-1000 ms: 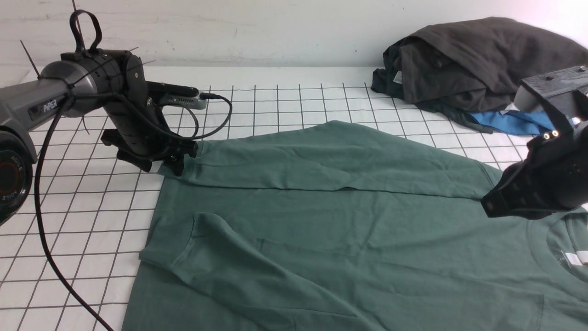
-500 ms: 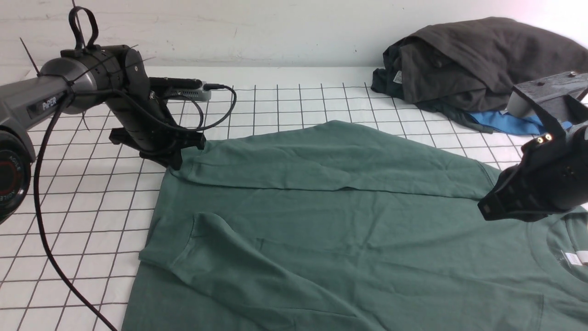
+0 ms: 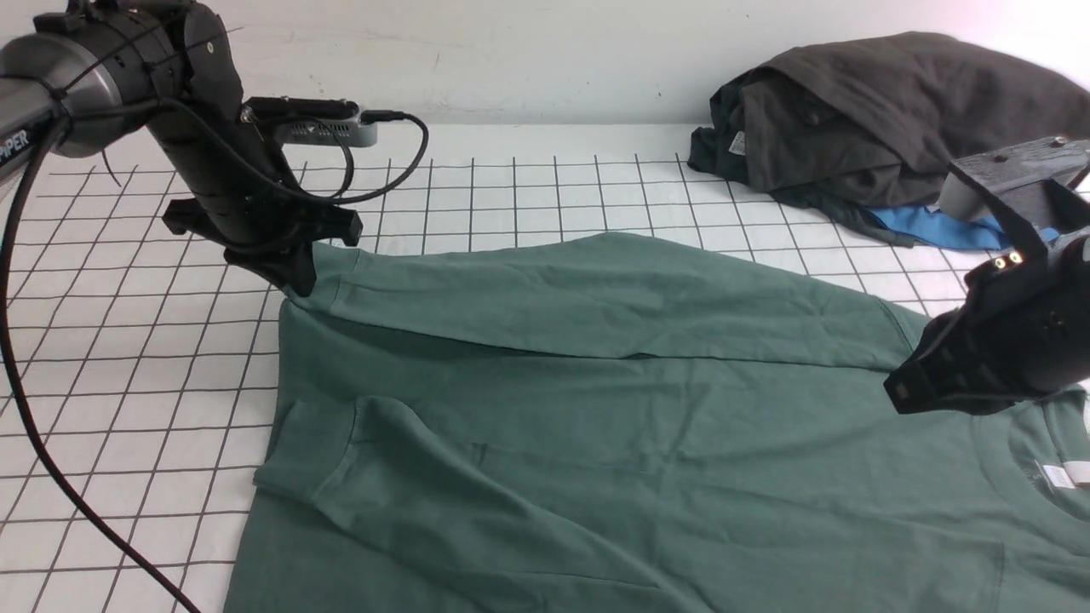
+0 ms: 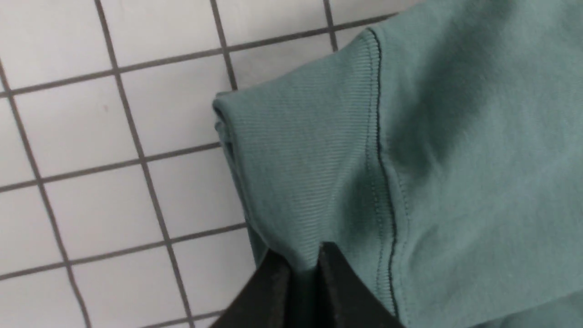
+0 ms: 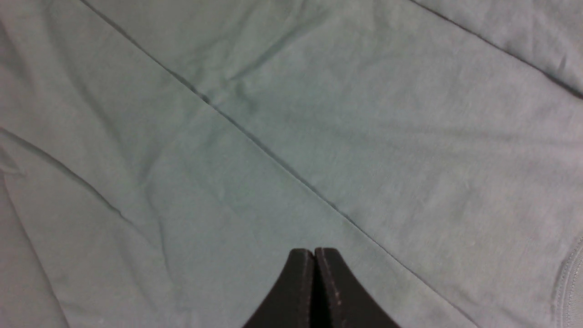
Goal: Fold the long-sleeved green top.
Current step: Use the left arm to clamp the cuff farthest from it
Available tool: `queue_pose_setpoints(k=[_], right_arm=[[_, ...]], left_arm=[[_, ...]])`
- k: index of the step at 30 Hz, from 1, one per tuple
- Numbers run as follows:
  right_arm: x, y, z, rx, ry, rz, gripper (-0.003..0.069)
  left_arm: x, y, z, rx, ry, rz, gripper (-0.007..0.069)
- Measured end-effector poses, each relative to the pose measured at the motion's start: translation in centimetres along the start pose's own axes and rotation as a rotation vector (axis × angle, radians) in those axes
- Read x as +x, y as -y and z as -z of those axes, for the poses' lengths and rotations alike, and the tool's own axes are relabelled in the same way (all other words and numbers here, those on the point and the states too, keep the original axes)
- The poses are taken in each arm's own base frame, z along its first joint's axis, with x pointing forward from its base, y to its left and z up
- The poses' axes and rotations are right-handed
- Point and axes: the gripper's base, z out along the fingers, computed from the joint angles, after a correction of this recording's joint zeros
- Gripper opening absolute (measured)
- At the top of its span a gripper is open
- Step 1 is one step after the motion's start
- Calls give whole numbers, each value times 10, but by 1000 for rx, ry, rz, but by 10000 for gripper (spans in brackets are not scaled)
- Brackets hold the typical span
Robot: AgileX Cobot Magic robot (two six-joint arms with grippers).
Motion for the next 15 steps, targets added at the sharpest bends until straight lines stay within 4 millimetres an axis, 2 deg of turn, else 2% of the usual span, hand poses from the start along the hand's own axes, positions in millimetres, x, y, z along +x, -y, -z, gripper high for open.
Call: queue_pose_setpoints(k=[6, 9, 11, 12, 14, 15], right_arm=[[-1, -7, -1, -17, -5, 19, -14], [1, -8, -1, -25, -24, 21, -14], [1, -8, -1, -26, -26, 21, -14], [1, -8, -1, -25, -28, 22, -14], [1, -8, -1, -24, -29, 24, -14], [1, -8, -1, -21, -31, 27, -14]], left_arm=[[-3, -9, -29, -67, -5, -30, 26], [-3, -13, -51, -78, -24, -34, 46], [-3, -14, -56, -80, -23, -35, 62], [-3, -15, -62, -86, -29, -39, 101], [-3, -16, -65, -90, -33, -41, 129], [-3, -17, -68, -96, -28, -45, 197]])
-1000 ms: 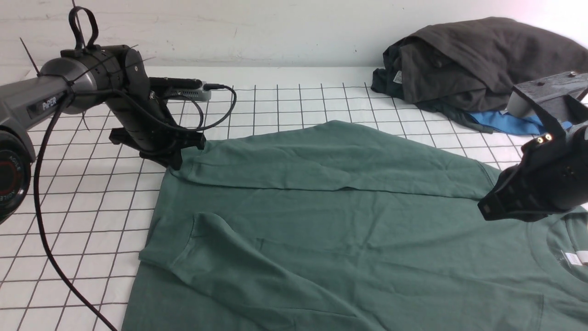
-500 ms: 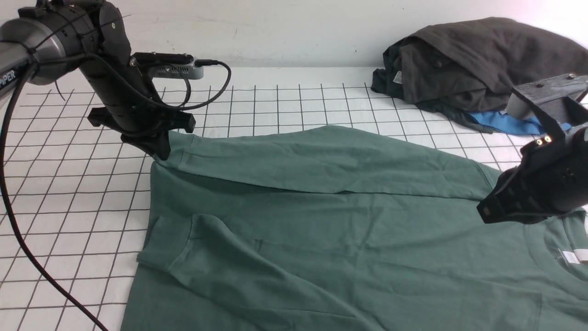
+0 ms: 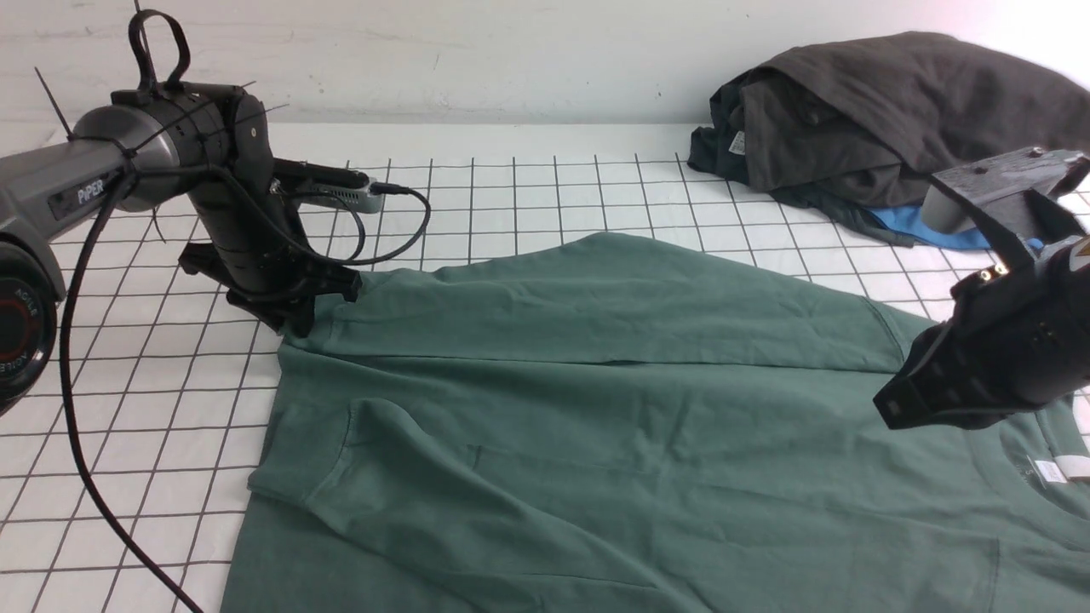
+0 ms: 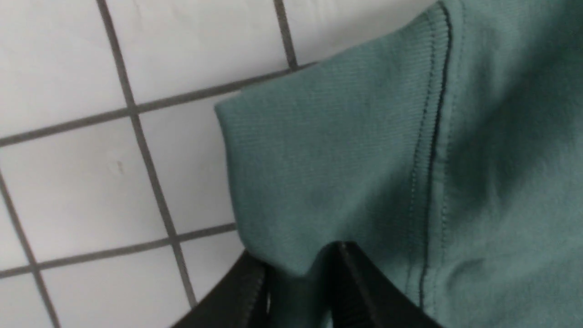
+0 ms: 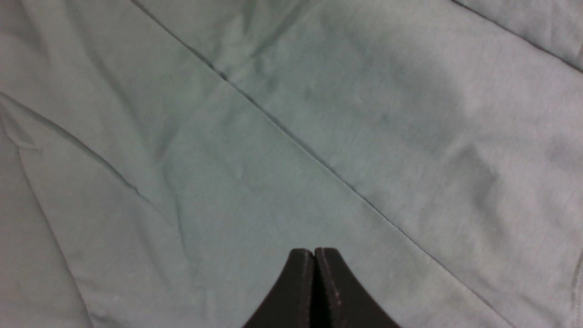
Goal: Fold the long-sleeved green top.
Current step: Use the left arm to clamp the cuff farthest from it, then use the left arm to drag and drop the cuff onto the cuff closest to the left arm
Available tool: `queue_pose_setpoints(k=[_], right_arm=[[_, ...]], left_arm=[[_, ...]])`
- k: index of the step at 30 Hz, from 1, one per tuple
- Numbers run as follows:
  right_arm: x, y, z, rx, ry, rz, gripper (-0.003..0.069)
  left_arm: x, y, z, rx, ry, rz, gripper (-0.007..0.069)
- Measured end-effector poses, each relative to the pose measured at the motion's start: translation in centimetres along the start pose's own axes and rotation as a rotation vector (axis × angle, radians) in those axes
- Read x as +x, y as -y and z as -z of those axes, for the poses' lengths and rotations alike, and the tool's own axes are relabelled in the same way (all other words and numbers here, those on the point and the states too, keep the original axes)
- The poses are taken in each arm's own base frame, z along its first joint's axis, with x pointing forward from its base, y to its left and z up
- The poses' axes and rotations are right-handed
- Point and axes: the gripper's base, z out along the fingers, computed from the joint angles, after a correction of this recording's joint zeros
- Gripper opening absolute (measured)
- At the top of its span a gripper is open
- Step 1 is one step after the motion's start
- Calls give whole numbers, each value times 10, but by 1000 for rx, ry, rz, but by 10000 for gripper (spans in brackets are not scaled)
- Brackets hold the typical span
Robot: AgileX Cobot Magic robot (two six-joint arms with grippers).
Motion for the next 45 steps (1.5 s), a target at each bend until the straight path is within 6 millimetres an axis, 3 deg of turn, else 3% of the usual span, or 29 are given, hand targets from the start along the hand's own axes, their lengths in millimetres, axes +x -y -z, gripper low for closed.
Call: queue_pose_setpoints(k=[7, 12, 19, 26, 30, 33, 38, 39, 41, 45], right_arm=[[-3, 3, 0, 33, 28, 16, -14], [-3, 3, 0, 36, 34, 19, -14], [-3, 3, 0, 37, 37, 19, -14], [-3, 3, 0, 37, 37, 18, -14], [-4, 3, 0, 38, 39, 19, -14], [-4, 4, 0, 40, 43, 27, -14], [-4, 3, 2, 42, 49, 40, -14], [-4, 3, 2, 42, 49, 40, -14], [-3, 1, 9, 46, 69, 43, -14], [-1, -2, 20, 50, 99, 50, -14]], left_arm=[[-13, -1, 14, -8, 59, -4, 384], [-17, 1, 17, 12, 83, 10, 395], [-16, 1, 13, 16, 74, 12, 264], [-14, 1, 12, 20, 52, 14, 26], [-10, 5, 17, 56, 12, 30, 5], [-5, 11, 36, 123, -34, 43, 5], [1, 21, 108, 217, 41, 56, 5], [1, 22, 111, 219, 48, 56, 5], [6, 24, 146, 231, 108, 61, 5], [23, 26, 179, 232, 152, 74, 3]])
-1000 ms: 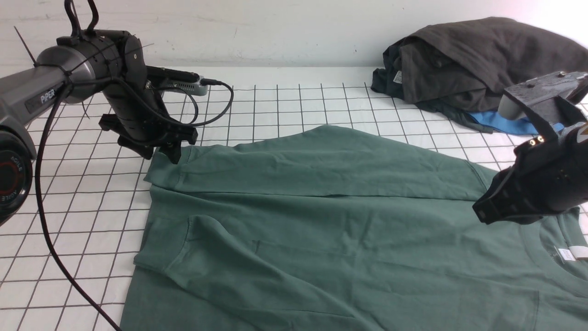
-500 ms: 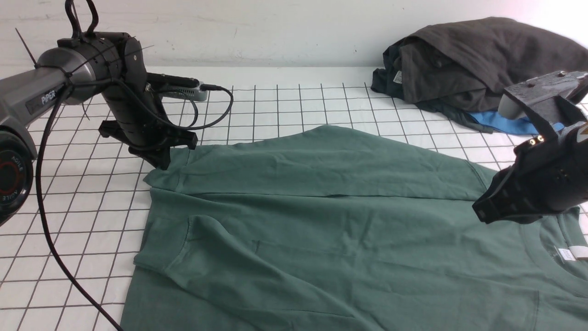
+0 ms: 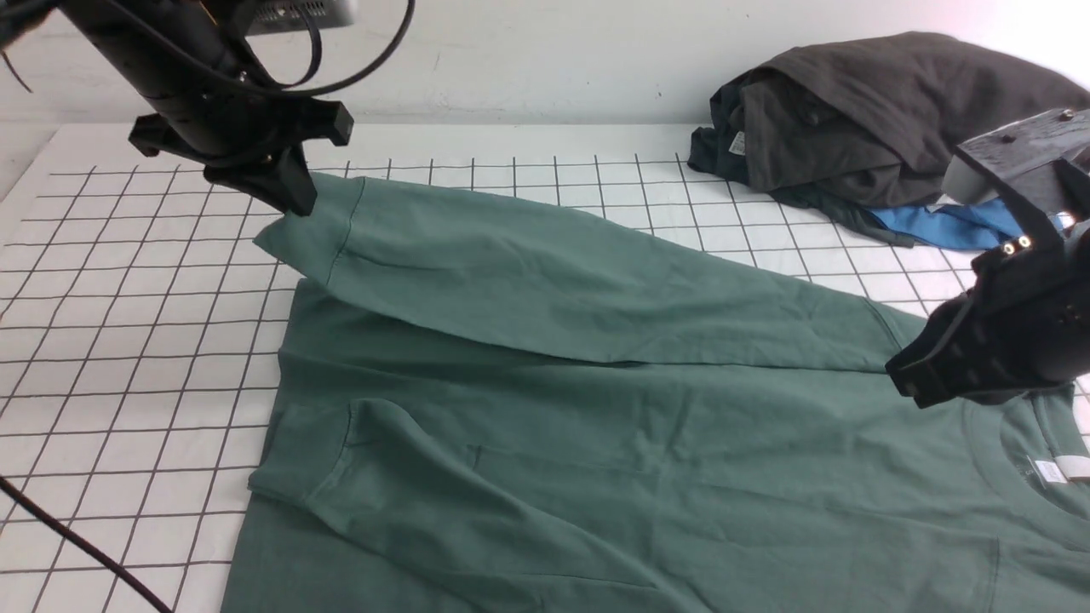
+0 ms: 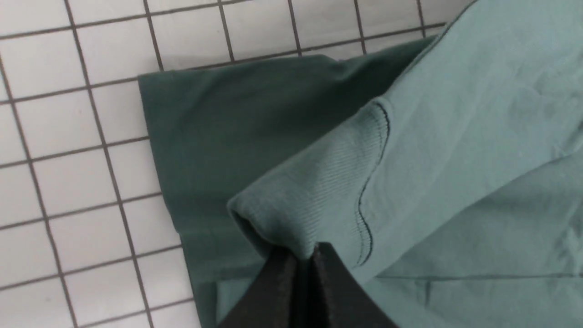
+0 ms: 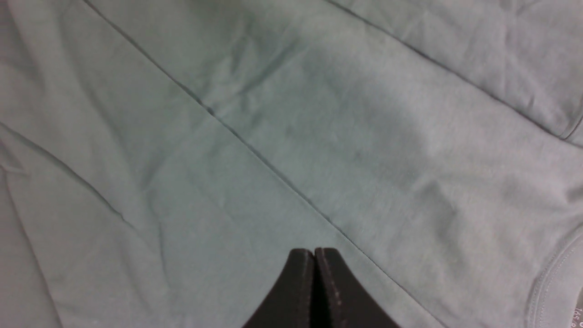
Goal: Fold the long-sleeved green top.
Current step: Use the left arm to drag and drop the cuff onto the cuff closest to the left arm, then use both arms simultaneously to clamp the lower edge of the clothing fabric
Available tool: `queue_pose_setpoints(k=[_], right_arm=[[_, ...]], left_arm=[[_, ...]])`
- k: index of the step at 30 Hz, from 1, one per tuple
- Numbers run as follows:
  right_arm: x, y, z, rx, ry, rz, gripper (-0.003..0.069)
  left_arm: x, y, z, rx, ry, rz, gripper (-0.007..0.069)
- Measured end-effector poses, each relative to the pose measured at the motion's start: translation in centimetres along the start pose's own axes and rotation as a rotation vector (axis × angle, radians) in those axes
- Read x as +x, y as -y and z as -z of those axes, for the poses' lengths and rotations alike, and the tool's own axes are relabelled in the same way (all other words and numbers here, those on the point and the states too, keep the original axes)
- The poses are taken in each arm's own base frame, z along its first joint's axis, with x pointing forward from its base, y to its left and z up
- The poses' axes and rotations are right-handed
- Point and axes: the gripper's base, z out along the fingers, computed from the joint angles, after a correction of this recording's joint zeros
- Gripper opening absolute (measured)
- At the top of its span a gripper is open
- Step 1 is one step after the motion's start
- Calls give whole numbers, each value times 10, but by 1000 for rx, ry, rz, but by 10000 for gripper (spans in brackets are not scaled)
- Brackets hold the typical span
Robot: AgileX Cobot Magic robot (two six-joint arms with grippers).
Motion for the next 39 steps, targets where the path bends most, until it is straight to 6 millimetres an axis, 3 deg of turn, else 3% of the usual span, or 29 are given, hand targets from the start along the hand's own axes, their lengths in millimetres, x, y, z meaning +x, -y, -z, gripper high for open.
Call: queue_pose_setpoints(k=[3, 8, 10, 12, 16, 18, 20, 23, 27, 30, 32, 33, 34, 36, 37, 39], right_arm=[[2, -4, 12, 1, 28, 5, -14], [4, -9, 27, -11, 72, 1, -14], [4, -12, 30, -27, 76, -6, -14], [5, -13, 30, -36, 74, -11, -14], [5, -22, 29, -72, 52, 14, -14], [6, -26, 28, -83, 40, 32, -14], [9, -41, 27, -113, -10, 107, -14], [12, -55, 25, -132, -65, 182, -14], [21, -74, 25, -143, -160, 259, -14], [23, -84, 27, -135, -170, 284, -14], [28, -90, 31, -134, -166, 300, -14], [30, -92, 31, -136, -167, 305, -14], [35, -95, 34, -143, -164, 313, -14], [41, -96, 38, -144, -158, 311, -14], [45, -96, 40, -144, -156, 309, -14], [48, -95, 41, -142, -153, 309, -14]], left_arm=[[21, 4, 18, 2, -5, 7, 4], [77, 3, 18, -4, -97, 45, 4], [101, -1, 9, -12, -111, 75, 4], [113, -3, 1, -17, -121, 89, 4], [153, -14, -34, -25, -175, 121, 6], [160, -16, -41, -27, -183, 122, 10], [174, -20, -53, -34, -199, 99, 42], [179, -21, -56, -33, -210, 65, 111], [181, -18, -52, -16, -217, 10, 274], [184, -5, -46, 26, -223, -85, 363], [191, 24, -36, 92, -214, -254, 409], [192, 27, -34, 99, -209, -279, 412], [204, 53, -24, 146, -219, -437, 420], [223, 75, -19, 172, -261, -592, 420], [240, 83, -19, 171, -325, -685, 420], [254, 87, -22, 154, -378, -759, 420]])
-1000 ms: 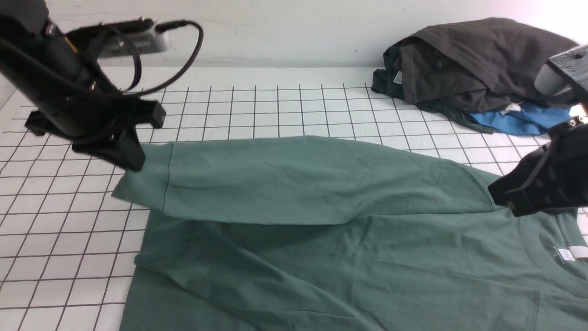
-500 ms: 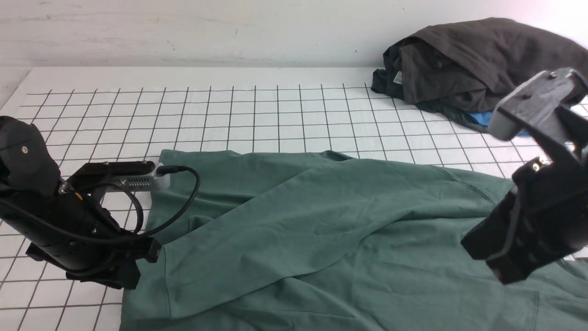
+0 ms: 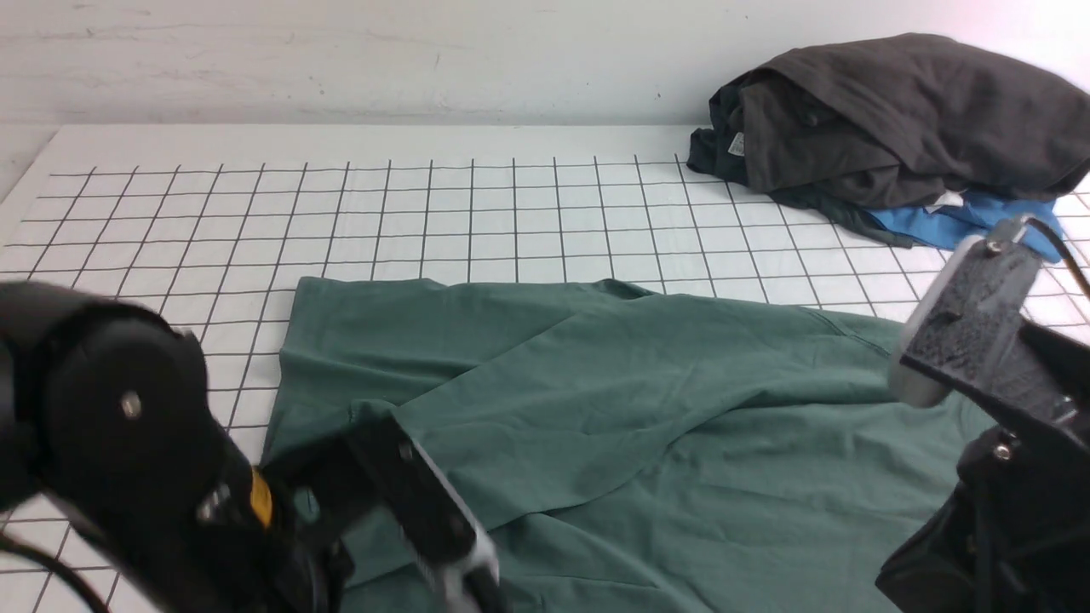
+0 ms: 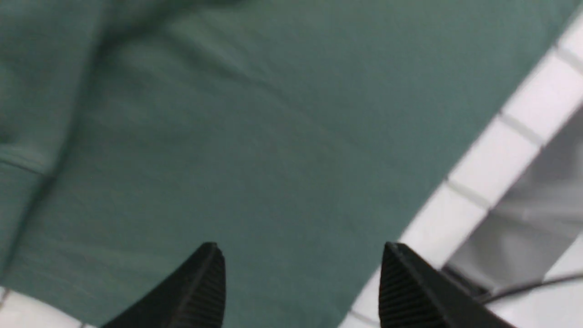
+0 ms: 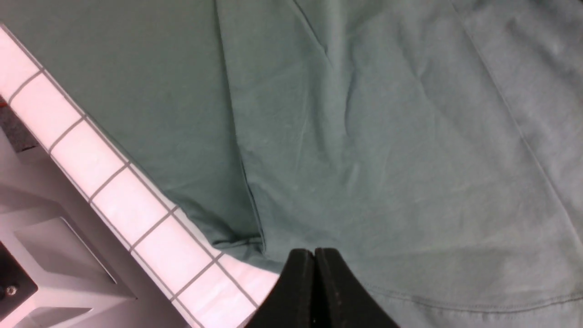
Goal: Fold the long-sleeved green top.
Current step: Use both arms simultaneously to clamp the lower edge of the clothing fabric
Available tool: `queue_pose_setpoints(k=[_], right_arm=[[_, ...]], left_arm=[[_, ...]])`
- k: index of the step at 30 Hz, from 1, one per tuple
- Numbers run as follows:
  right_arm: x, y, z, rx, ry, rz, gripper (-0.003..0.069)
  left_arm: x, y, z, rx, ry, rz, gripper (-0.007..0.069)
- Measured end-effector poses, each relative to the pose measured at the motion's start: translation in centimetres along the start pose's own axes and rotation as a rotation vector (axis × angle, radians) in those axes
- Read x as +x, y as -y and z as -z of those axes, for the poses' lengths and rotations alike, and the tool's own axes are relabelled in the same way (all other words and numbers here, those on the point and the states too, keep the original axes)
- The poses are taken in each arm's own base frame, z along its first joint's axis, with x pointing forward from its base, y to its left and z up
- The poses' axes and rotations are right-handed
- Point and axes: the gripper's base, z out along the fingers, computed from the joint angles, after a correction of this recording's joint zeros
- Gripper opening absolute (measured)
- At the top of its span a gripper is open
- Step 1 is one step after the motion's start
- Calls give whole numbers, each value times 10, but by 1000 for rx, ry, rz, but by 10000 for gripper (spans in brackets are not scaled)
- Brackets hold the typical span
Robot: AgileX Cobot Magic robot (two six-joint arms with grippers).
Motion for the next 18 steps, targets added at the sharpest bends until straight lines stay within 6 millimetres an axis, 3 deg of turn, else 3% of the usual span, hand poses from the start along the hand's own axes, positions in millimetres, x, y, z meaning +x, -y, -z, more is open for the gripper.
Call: queue_pose_setpoints(k=[1, 3, 9, 14, 18], right_arm=[[5, -1, 2, 2, 6, 1, -14], [8, -2, 4, 5, 9, 2, -14], [10, -2, 4, 6, 8, 3, -14], [10, -2, 4, 9, 8, 13, -14], [10, -2, 4, 9, 8, 19, -14]], left_arm=[[11, 13, -15, -35, -102, -93, 420], [24, 20, -34, -91, -190, -169, 420], [41, 25, -70, -149, -247, -188, 420], [47, 27, -87, -102, -290, -131, 423], [47, 27, -90, -100, -302, -130, 423]])
